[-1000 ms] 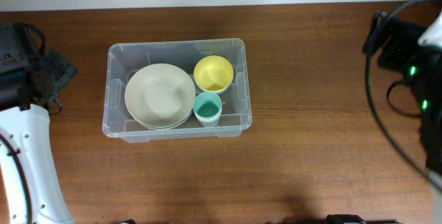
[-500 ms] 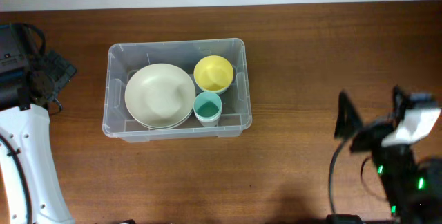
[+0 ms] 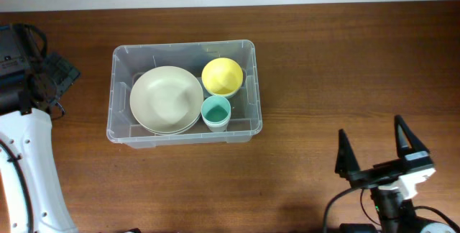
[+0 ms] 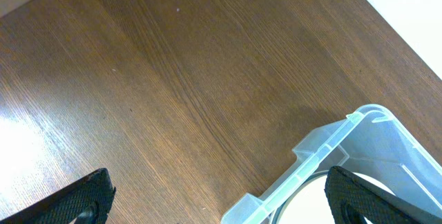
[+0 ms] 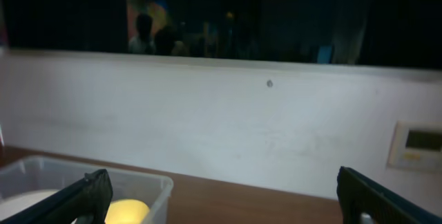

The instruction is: Pack container

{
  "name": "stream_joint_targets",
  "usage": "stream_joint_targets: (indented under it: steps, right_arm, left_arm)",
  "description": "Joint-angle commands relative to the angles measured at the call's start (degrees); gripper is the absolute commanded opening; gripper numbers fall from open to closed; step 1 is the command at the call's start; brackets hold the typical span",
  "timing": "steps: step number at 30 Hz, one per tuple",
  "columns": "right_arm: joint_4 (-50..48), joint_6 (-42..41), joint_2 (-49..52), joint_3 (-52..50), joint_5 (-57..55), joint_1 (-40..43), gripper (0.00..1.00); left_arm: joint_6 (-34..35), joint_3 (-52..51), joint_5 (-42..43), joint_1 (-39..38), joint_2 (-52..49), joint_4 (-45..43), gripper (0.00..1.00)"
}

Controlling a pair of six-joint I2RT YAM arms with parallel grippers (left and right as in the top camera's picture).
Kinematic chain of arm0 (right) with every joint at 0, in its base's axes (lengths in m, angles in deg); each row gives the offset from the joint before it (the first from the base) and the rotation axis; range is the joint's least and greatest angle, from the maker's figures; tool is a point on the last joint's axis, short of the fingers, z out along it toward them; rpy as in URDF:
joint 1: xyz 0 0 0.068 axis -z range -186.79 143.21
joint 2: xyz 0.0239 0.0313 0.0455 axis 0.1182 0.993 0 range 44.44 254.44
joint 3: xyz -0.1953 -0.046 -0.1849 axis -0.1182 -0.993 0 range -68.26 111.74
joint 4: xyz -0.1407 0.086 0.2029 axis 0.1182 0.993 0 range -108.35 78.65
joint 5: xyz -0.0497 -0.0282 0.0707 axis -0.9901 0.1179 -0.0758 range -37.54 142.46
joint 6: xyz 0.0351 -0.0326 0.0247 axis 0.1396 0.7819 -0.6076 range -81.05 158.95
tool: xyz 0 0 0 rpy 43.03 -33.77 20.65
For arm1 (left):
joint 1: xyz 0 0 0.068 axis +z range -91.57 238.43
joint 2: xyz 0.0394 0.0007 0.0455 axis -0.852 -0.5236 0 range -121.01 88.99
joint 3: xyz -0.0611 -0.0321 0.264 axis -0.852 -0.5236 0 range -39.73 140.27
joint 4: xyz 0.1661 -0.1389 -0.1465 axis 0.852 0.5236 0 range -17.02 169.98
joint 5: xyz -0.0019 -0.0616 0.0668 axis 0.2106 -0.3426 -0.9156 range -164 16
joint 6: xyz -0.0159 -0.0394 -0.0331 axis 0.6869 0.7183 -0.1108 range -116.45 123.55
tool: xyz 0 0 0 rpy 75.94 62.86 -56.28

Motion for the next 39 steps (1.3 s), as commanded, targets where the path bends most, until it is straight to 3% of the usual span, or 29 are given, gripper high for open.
stream_joint_targets:
  steps: [1,7,19,29,39]
  right_arm:
    - [-2.47,6.78,-2.05,-2.73,3.65,-0.35,0.99]
    - [-3.28,6.78,-6.71,-5.68,3.61,-0.35,0.99]
    - [-3.72,6.80,-6.69,-7.89,3.34,-0.31,0.99]
    - [-16.79,6.80,-6.69,-19.12,3.67,-0.35,0.99]
    - [-16.98,6.78,-6.69,-23.06,4.07,-0.35,0.99]
  left_arm:
    - [-0.11,-0.24,0.00,0.31,-0.35,-0.13,1.00]
    - [-0.11,-0.24,0.00,0.31,-0.35,-0.13,1.00]
    - [-0.11,-0.24,0.00,0.31,-0.35,-0.15,1.00]
    - [-0.11,-0.24,0.00,0.31,-0.35,-0.13,1.00]
    - [-0.11,-0.24,0.00,0.31,-0.35,-0.13,1.00]
